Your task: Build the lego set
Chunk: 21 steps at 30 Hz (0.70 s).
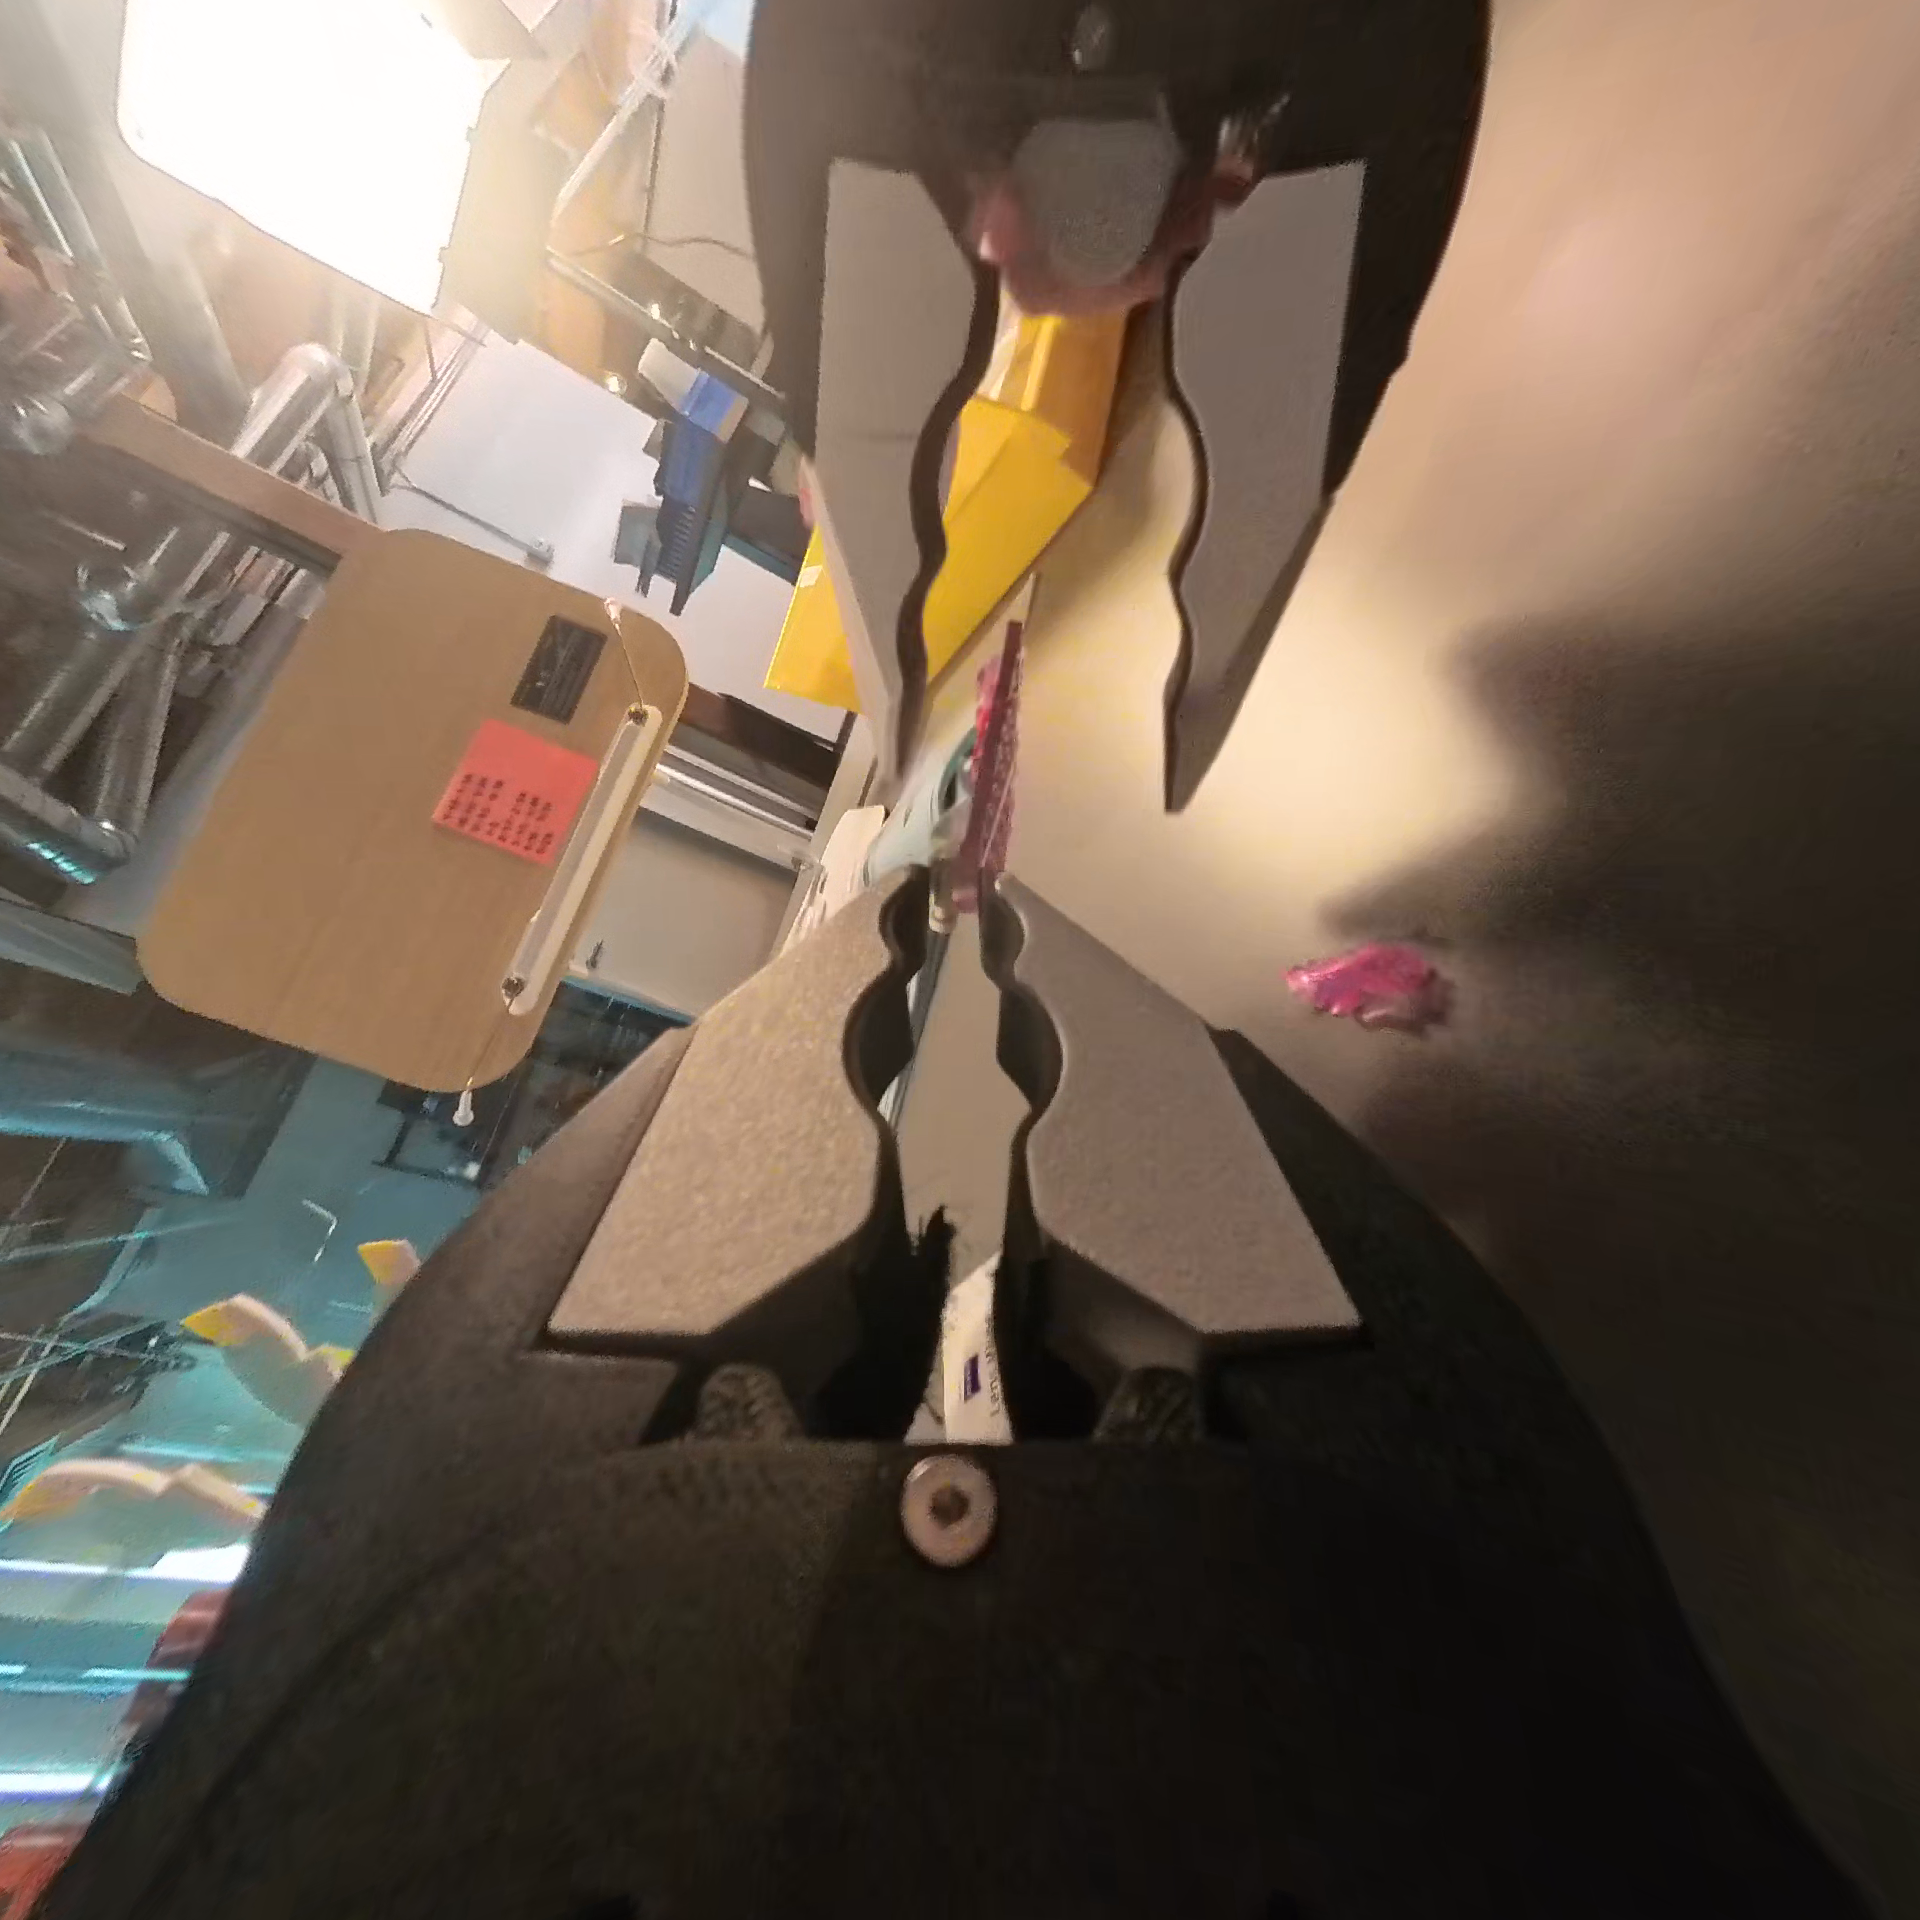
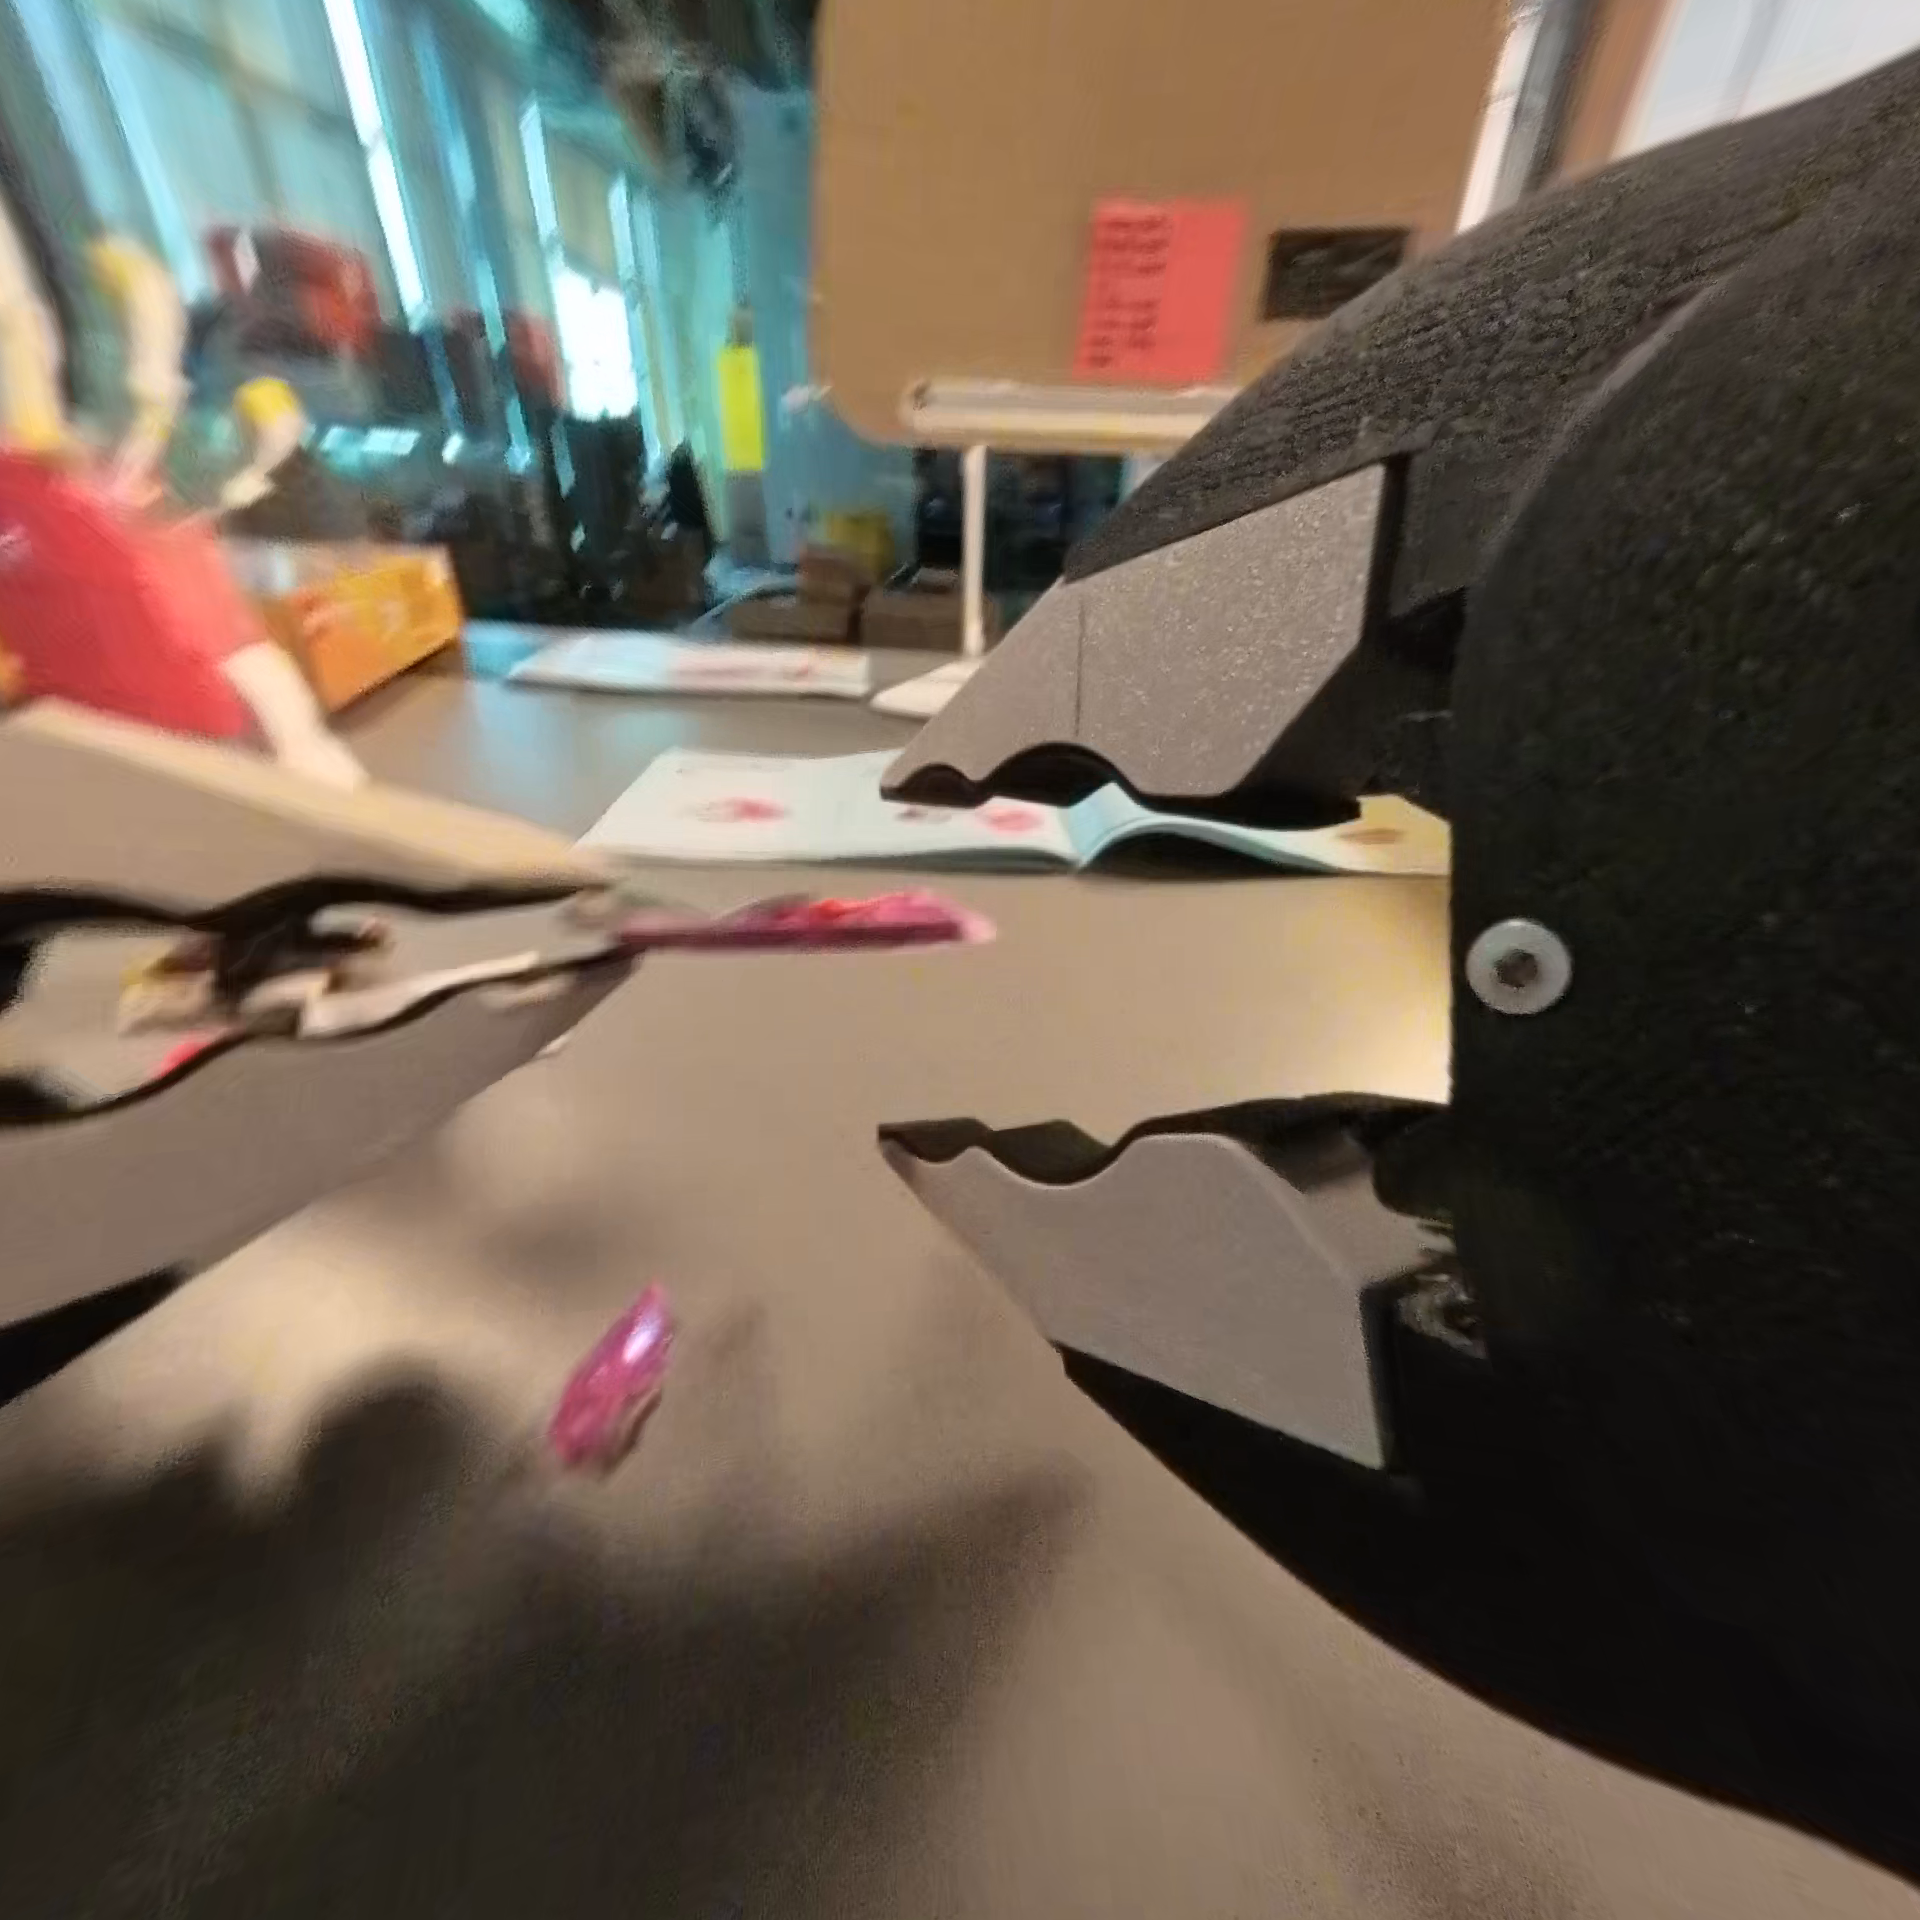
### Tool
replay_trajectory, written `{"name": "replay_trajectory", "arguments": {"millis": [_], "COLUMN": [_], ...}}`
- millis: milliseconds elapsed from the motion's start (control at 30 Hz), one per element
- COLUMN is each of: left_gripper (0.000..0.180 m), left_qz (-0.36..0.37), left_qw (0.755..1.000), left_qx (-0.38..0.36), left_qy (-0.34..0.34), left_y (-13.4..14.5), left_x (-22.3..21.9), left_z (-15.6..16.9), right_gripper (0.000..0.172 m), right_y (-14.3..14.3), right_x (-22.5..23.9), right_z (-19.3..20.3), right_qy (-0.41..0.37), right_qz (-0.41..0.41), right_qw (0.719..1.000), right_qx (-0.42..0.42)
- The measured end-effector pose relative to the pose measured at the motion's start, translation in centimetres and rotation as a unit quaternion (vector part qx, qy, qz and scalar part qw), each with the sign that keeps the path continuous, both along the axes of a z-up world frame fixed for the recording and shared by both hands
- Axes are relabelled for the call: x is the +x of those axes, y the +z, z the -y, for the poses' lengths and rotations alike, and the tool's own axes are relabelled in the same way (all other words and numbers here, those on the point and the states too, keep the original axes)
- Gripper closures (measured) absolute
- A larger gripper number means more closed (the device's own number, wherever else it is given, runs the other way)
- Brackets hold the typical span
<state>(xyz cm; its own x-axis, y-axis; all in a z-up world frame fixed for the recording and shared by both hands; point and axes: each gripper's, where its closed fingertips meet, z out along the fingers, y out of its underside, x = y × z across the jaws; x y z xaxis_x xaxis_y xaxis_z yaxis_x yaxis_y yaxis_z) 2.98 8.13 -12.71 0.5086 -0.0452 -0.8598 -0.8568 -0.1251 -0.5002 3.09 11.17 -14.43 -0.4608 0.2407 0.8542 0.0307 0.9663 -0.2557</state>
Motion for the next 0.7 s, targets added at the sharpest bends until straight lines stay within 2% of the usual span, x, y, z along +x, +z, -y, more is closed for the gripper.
{"name": "replay_trajectory", "arguments": {"millis": [100, 167, 233, 367, 467, 567, 700], "left_gripper": [0.172, 0.172, 0.172, 0.172, 0.172, 0.172, 0.172], "left_qz": [-0.013, -0.031, -0.062, -0.089, -0.115, -0.103, -0.108], "left_qw": [1.000, 0.999, 0.996, 0.989, 0.985, 0.986, 0.989], "left_qx": [-0.014, -0.034, -0.064, -0.113, -0.128, -0.131, -0.105], "left_qy": [0.018, 0.021, 0.019, -0.008, -0.009, -0.014, 0.007], "left_y": [-0.5, -1.3, -2.3, -3.7, -3.7, -3.6, -2.7], "left_x": [-0.5, -0.5, -0.6, -1.0, -1.9, -2.3, -3.2], "left_z": [0.0, -0.3, -0.8, -2.5, -3.7, -4.3, -4.6], "right_gripper": [0.119, 0.124, 0.124, 0.127, 0.127, 0.128, 0.130], "right_y": [2.5, 4.2, 5.1, 8.1, 8.2, 8.6, 9.5], "right_x": [0.2, 0.8, 0.5, -1.5, -4.3, -6.4, -7.2], "right_z": [-4.4, -7.8, -10.9, -14.5, -16.8, -18.8, -19.3], "right_qy": [-0.055, -0.094, -0.129, -0.142, -0.166, -0.198, -0.207], "right_qz": [-0.145, -0.226, -0.267, -0.336, -0.352, -0.379, -0.408], "right_qw": [0.984, 0.949, 0.908, 0.842, 0.829, 0.815, 0.794], "right_qx": [-0.084, -0.201, -0.295, -0.397, -0.402, -0.393, -0.399]}}
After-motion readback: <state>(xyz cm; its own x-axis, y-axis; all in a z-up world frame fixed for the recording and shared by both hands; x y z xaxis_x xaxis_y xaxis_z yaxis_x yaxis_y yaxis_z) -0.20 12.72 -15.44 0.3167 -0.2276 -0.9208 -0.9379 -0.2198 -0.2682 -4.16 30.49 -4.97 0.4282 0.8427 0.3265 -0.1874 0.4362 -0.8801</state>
